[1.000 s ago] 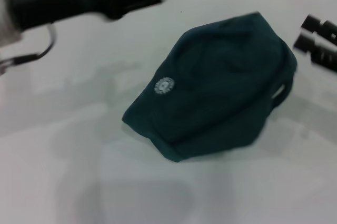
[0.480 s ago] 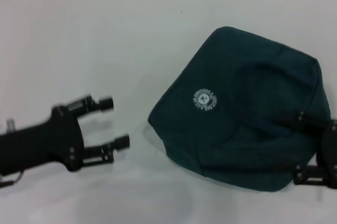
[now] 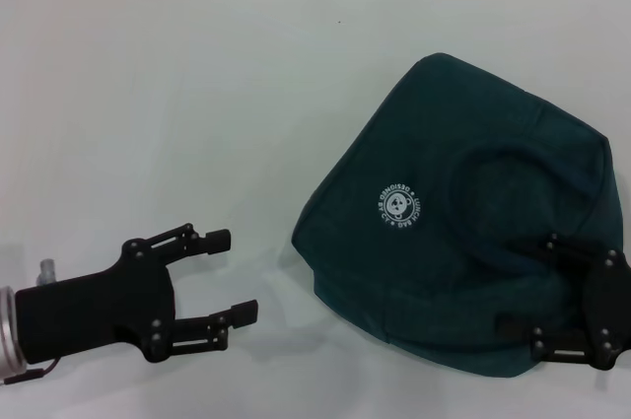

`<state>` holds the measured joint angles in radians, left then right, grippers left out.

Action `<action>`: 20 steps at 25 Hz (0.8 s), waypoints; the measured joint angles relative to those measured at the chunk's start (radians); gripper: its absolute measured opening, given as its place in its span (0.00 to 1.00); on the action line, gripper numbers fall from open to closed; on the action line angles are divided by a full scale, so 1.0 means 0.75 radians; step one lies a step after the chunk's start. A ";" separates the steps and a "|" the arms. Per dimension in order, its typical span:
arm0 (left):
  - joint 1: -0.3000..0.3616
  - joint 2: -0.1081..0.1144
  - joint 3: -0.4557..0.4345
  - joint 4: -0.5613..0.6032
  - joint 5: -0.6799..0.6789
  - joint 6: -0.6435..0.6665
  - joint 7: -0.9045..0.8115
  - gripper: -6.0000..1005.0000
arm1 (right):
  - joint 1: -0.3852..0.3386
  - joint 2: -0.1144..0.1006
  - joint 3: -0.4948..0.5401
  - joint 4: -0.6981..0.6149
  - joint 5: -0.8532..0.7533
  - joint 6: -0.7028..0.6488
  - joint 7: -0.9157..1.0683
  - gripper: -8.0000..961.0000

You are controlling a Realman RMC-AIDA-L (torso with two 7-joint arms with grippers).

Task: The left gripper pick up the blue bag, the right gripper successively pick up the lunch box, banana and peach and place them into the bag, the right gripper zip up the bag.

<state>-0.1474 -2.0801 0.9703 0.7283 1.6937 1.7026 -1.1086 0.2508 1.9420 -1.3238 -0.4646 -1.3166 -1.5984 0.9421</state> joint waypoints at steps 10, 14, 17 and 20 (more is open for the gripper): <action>-0.009 0.007 -0.044 0.007 -0.001 0.090 -0.001 0.86 | -0.017 -0.021 0.006 -0.014 -0.006 -0.149 -0.126 0.89; -0.010 0.016 -0.054 0.007 0.000 0.099 0.002 0.86 | -0.049 -0.024 0.056 -0.019 -0.016 -0.196 -0.226 0.89; -0.010 0.029 -0.056 0.007 -0.003 0.102 -0.005 0.86 | -0.063 -0.021 0.064 -0.032 -0.028 -0.230 -0.263 0.89; -0.006 0.035 -0.074 0.007 -0.005 0.107 -0.007 0.86 | -0.063 -0.006 0.064 -0.035 -0.054 -0.238 -0.265 0.89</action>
<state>-0.1518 -2.0537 0.9147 0.7338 1.6896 1.7826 -1.1138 0.2034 1.9378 -1.2757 -0.4905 -1.3573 -1.7772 0.7432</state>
